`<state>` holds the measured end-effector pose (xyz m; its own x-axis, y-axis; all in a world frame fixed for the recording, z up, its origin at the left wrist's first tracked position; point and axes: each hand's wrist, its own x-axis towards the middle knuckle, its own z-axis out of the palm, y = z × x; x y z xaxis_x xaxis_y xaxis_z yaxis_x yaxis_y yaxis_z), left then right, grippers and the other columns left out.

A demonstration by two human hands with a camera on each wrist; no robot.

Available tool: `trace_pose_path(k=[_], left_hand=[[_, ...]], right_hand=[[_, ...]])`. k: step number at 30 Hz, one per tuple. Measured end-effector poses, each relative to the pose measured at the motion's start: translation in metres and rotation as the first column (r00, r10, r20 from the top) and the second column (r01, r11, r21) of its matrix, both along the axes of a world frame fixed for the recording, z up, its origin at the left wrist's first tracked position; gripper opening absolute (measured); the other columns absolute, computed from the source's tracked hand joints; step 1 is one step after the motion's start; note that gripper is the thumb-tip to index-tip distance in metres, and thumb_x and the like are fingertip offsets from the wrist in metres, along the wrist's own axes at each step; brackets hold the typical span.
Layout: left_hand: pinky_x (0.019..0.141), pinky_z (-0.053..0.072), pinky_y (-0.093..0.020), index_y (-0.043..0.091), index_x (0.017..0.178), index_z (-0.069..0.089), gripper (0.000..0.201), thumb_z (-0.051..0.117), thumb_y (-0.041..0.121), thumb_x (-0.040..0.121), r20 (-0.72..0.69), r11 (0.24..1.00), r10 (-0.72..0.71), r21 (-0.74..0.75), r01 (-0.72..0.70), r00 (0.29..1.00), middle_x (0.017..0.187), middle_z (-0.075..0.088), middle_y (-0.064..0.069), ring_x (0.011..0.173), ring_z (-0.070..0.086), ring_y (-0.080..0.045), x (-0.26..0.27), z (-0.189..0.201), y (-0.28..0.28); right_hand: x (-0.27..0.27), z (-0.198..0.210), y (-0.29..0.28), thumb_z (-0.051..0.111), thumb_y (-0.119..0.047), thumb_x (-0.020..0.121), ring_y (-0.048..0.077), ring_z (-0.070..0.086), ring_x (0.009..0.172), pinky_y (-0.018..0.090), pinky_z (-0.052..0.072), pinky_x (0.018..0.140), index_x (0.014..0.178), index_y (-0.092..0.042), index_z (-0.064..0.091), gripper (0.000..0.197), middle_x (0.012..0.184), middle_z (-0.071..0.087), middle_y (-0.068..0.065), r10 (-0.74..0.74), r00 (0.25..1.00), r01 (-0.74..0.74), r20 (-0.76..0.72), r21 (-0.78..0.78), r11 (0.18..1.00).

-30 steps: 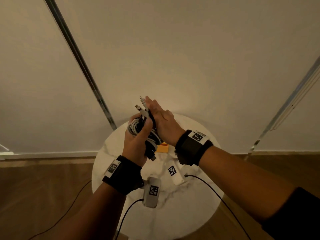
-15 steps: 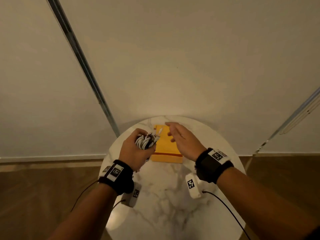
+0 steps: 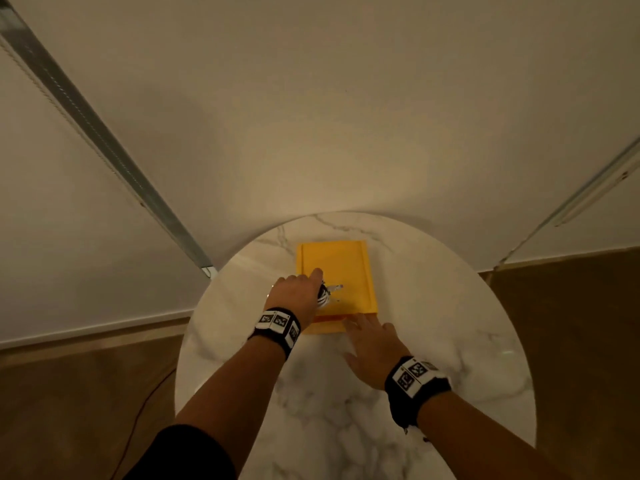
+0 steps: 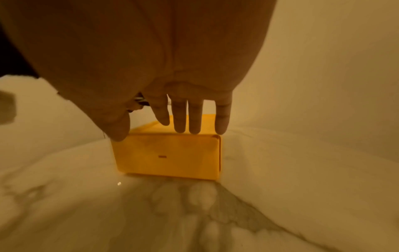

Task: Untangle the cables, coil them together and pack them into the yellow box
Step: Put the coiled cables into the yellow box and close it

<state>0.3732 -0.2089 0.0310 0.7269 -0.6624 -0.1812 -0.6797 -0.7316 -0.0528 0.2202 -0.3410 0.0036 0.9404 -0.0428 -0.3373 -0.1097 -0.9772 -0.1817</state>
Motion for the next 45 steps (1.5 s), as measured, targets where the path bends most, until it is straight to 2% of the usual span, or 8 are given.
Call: trace_pose_path(k=[4, 11, 17, 22, 25, 31, 39, 45], left_hand=[[0.080, 0.048, -0.040, 0.016, 0.140, 0.036, 0.050, 0.058, 0.019, 0.094, -0.024, 0.988, -0.122, 0.091, 0.124, 0.992, 0.108, 0.067, -0.010, 0.097, 0.065, -0.034, 0.006, -0.017, -0.021], [0.065, 0.046, -0.038, 0.016, 0.135, 0.038, 0.048, 0.061, 0.025, 0.094, -0.078, 0.989, -0.133, 0.047, 0.137, 0.988, 0.101, 0.068, -0.008, 0.090, 0.067, -0.033, 0.012, -0.034, -0.023], [0.060, 0.046, -0.036, 0.020, 0.124, 0.041, 0.044, 0.065, 0.038, 0.092, -0.134, 0.986, -0.165, 0.002, 0.166, 0.977, 0.092, 0.069, -0.005, 0.082, 0.068, -0.032, 0.024, -0.034, -0.028], [0.057, 0.045, -0.034, 0.021, 0.119, 0.042, 0.042, 0.068, 0.037, 0.089, -0.177, 0.983, -0.174, 0.031, 0.182, 0.969, 0.085, 0.067, -0.003, 0.074, 0.066, -0.030, 0.031, -0.031, -0.033], [0.059, 0.048, -0.034, 0.022, 0.118, 0.042, 0.043, 0.068, 0.038, 0.087, -0.204, 0.985, -0.161, 0.033, 0.171, 0.966, 0.086, 0.066, -0.002, 0.074, 0.065, -0.029, 0.033, -0.029, -0.034], [0.058, 0.043, -0.033, 0.021, 0.119, 0.043, 0.039, 0.065, 0.033, 0.089, -0.171, 0.974, -0.202, 0.071, 0.216, 0.964, 0.087, 0.067, -0.005, 0.072, 0.062, -0.029, 0.027, -0.031, -0.038], [0.063, 0.054, -0.037, 0.021, 0.116, 0.043, 0.040, 0.066, 0.034, 0.086, -0.248, 0.985, -0.162, 0.016, 0.171, 0.955, 0.088, 0.067, -0.004, 0.078, 0.066, -0.030, 0.023, -0.028, -0.036], [0.066, 0.054, -0.037, 0.022, 0.120, 0.044, 0.051, 0.074, 0.041, 0.083, -0.254, 0.988, -0.146, 0.010, 0.154, 0.956, 0.091, 0.069, -0.004, 0.081, 0.067, -0.030, 0.021, -0.029, -0.033]], right_hand=[[0.011, -0.014, -0.002, 0.053, -0.043, 0.094, 0.032, 0.046, 0.126, 0.046, 0.041, 0.093, 0.144, -0.021, 0.043, 0.055, 0.144, 0.043, 0.006, 0.004, 0.999, -0.002, 0.050, -0.043, 0.999], [0.022, -0.028, -0.011, 0.056, -0.030, 0.092, 0.032, 0.057, 0.116, 0.046, 0.048, 0.085, 0.135, -0.019, 0.054, 0.045, 0.146, 0.048, 0.007, -0.045, 0.997, 0.043, 0.070, 0.036, 0.998], [0.026, -0.029, -0.010, 0.081, -0.022, 0.067, 0.026, 0.066, 0.075, 0.038, 0.049, 0.055, 0.095, -0.025, 0.072, 0.029, 0.102, 0.068, 0.003, -0.037, 0.991, 0.043, 0.129, -0.044, 0.998], [0.030, -0.037, -0.013, 0.062, -0.011, 0.082, 0.029, 0.067, 0.068, 0.036, 0.049, 0.055, 0.089, -0.021, 0.075, 0.018, 0.093, 0.072, 0.005, 0.008, 0.989, 0.000, 0.146, -0.058, 0.998], [0.032, -0.039, -0.018, 0.074, -0.012, 0.068, 0.024, 0.061, 0.052, 0.031, 0.044, 0.046, 0.075, -0.023, 0.073, 0.013, 0.067, 0.067, 0.002, 0.030, 0.987, -0.016, 0.160, -0.088, 0.996], [0.026, -0.051, -0.019, 0.040, -0.015, 0.078, 0.025, 0.063, 0.062, 0.034, 0.046, 0.053, 0.085, -0.024, 0.074, 0.036, 0.077, 0.068, 0.000, 0.040, 0.954, -0.021, 0.297, -0.065, 0.998], [0.006, -0.052, -0.025, 0.063, -0.012, 0.077, 0.027, 0.068, 0.088, 0.037, 0.051, 0.064, 0.099, -0.026, 0.074, 0.028, 0.100, 0.071, 0.000, 0.109, 0.942, -0.105, 0.317, -0.031, 0.994], [-0.022, -0.052, -0.027, 0.072, -0.004, 0.067, 0.019, 0.061, 0.074, 0.028, 0.044, 0.056, 0.099, -0.026, 0.074, 0.039, 0.086, 0.066, -0.005, 0.240, 0.890, -0.245, 0.386, -0.038, 0.969]])
